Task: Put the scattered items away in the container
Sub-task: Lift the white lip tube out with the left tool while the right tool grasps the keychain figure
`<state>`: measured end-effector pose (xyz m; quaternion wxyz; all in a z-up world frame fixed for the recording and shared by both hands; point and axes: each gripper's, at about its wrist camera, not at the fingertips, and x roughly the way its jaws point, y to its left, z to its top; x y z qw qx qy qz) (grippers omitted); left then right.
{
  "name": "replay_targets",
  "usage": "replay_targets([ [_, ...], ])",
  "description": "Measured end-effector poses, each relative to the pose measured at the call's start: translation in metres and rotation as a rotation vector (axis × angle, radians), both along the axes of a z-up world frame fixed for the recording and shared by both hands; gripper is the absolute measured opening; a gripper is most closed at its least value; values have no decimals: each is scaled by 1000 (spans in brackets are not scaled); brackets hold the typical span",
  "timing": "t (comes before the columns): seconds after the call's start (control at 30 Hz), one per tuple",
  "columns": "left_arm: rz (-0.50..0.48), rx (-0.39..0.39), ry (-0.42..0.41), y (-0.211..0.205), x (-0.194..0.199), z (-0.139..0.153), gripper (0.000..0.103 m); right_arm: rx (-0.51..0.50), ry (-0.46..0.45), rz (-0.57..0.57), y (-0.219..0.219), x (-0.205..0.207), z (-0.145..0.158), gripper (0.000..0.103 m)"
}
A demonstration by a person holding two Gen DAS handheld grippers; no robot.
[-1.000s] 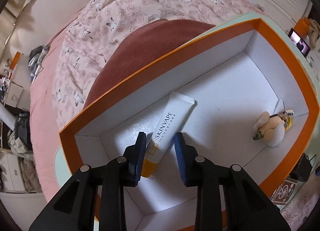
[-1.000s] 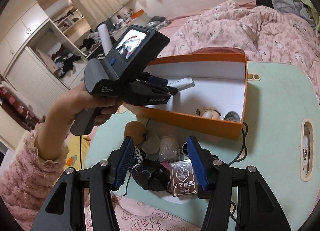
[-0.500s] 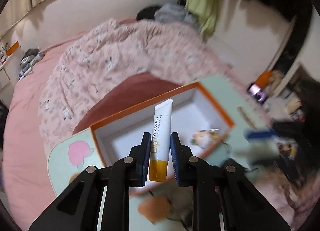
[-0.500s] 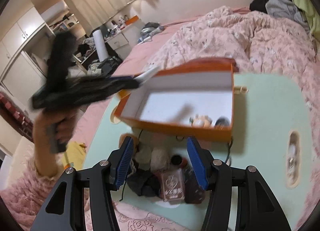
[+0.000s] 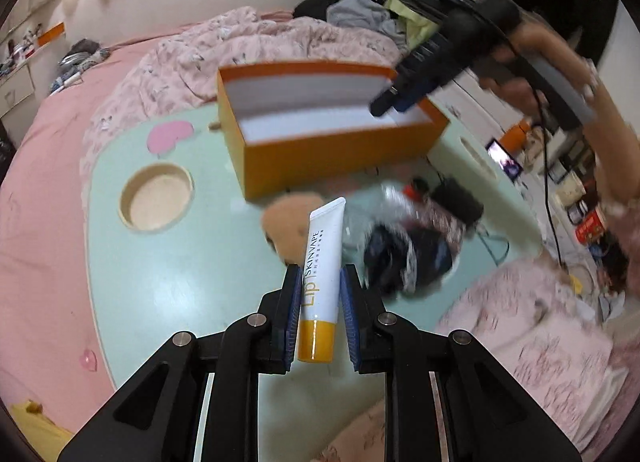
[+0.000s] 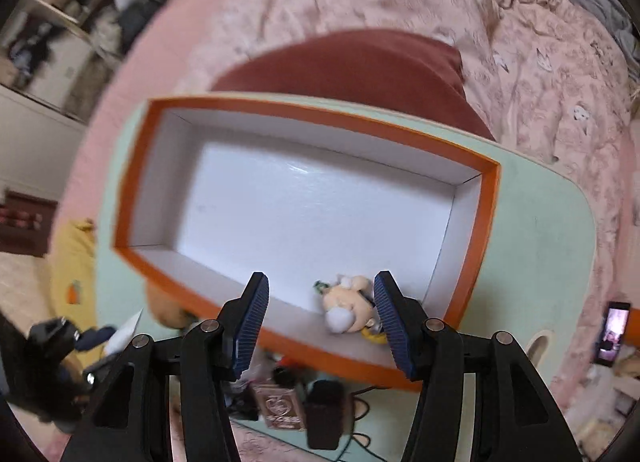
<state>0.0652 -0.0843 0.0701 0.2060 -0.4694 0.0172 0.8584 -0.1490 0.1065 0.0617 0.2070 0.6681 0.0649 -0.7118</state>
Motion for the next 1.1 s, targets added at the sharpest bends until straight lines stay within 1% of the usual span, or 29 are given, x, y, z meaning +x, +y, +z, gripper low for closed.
replay_targets([
  [0.07, 2, -36, 5, 3, 2, -7, 21, 23, -42, -2, -2, -2, -11, 55],
  [0.13, 5, -60, 9, 4, 5, -11, 21, 63, -66, -2, -4, -2, -22, 55],
  [0.2, 5, -68, 7, 3, 4, -14, 21, 108, -73, 5, -5, -4, -31, 55],
  [0.27, 4, -67, 0, 2, 2, -18, 21, 132, -75, 16, -7, -3, -35, 55],
  [0.33, 16, -87, 2, 3, -1, -22, 21, 180, -65, 27, -10, -2, -37, 50],
  [0.37, 24, -104, 4, 5, -2, -24, 21, 207, -55, 41, -12, -1, -39, 38],
  [0.47, 38, -130, 0, 8, -7, -30, 22, 213, -61, 58, -13, -1, -41, 35],
  [0.57, 38, -120, -5, 9, -8, -32, 23, 185, -56, 50, -11, -2, -40, 35],
  [0.67, 33, -99, -14, 9, -8, -30, 25, 142, -26, 45, -9, -1, -32, 34],
  [0.83, 23, -61, -28, 7, -7, -22, 25, 31, 93, 30, -4, 4, 13, 34],
  [0.93, 21, -33, -25, 4, -6, -14, 25, -47, 164, 33, -3, 20, 44, 34],
  [1.1, 33, 20, 8, -3, -12, 7, 25, -175, 256, 52, -2, 52, 78, 34],
])
